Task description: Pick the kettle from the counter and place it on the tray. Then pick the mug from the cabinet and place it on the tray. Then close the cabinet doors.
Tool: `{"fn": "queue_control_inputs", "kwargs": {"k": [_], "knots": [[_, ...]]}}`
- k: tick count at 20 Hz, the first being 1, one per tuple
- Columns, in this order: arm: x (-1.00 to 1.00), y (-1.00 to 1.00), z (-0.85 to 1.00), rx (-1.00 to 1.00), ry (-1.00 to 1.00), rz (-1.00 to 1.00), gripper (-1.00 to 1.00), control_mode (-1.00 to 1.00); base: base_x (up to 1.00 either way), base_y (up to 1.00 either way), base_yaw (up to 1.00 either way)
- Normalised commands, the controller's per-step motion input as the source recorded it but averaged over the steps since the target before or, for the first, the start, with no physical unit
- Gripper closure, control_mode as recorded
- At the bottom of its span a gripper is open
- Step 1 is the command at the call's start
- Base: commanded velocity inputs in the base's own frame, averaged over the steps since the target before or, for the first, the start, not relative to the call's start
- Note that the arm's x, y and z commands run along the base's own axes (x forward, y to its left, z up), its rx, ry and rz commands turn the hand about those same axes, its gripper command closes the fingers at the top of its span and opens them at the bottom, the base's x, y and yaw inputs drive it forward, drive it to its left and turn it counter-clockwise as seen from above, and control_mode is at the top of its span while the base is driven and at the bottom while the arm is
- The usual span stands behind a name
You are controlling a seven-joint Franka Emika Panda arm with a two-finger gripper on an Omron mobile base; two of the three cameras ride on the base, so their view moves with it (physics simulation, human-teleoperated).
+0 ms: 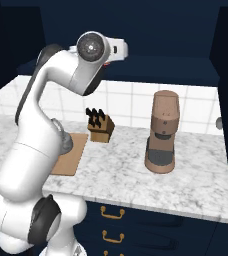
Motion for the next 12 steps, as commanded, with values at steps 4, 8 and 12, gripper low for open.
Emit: {"fn": "queue_control_inputs", "kwargs": {"k": [4,8,12], "knots": [[0.5,0.0,0.01,-0.02,0.01,0.0,-1.0,-1.0,0.0,0.0,0.0],[0.52,0.0,0.0,-0.03,0.05,0.06,-1.0,-1.0,0.0,0.0,0.0],[0.48,0.08,0.0,-0.01,0.09,0.08,-1.0,-1.0,0.0,0.0,0.0]]}}
